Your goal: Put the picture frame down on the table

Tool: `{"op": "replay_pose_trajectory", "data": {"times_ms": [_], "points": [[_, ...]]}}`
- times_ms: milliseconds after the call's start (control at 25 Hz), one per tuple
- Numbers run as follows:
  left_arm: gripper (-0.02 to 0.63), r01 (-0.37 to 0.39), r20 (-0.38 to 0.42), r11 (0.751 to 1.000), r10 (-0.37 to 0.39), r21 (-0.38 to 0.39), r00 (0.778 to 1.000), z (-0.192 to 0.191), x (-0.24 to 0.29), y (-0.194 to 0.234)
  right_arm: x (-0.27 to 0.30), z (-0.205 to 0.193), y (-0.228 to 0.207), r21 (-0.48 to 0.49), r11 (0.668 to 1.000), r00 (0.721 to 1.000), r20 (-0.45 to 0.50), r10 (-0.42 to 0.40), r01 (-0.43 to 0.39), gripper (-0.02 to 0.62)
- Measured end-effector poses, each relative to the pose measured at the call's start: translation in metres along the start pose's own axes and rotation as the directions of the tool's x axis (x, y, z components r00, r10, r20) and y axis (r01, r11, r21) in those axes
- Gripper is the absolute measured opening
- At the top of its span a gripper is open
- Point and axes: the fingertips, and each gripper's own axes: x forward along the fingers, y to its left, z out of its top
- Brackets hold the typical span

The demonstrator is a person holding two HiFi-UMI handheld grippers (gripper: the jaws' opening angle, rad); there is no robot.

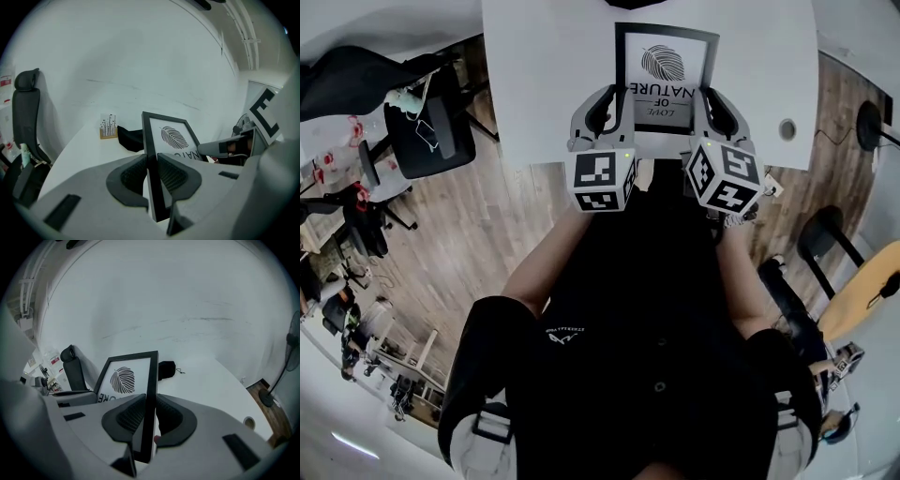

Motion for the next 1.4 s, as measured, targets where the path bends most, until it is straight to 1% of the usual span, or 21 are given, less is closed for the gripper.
{"op": "replay_pose_trajectory", "data": {"times_ms": [160,440,720,920,1160,1400], "points": [[0.074,-0.026,-0.040,0.999,0.025,-0.022,0.999,-0.012,0.014,0.006,0.018,-0.010,-0.004,0.005,1.000,0.999,-0.049,0.024,-0.024,0.066],[0.074,-0.075,-0.109,0.995,0.067,-0.071,0.992,-0.036,0.031,0.013,0.045,-0.029,-0.011,-0.013,0.998,0.989,-0.133,0.058,-0.060,0.066],[0.074,-0.098,-0.169,0.992,0.084,-0.074,0.982,-0.055,0.049,0.022,0.070,-0.049,-0.017,0.002,0.997,0.976,-0.208,0.071,-0.072,0.067],[0.074,-0.123,-0.226,0.986,0.095,-0.114,0.969,-0.079,0.055,0.018,0.077,-0.067,-0.026,0.002,0.996,0.960,-0.268,0.086,-0.089,0.067],[0.074,-0.164,-0.271,0.979,0.126,-0.122,0.954,-0.101,0.061,0.022,0.090,-0.086,-0.027,0.010,0.992,0.937,-0.328,0.121,-0.125,0.067],[0.074,-0.186,-0.321,0.975,0.138,-0.124,0.937,-0.119,0.072,0.024,0.102,-0.104,-0.034,0.023,0.991,0.917,-0.378,0.130,-0.131,0.067]]}}
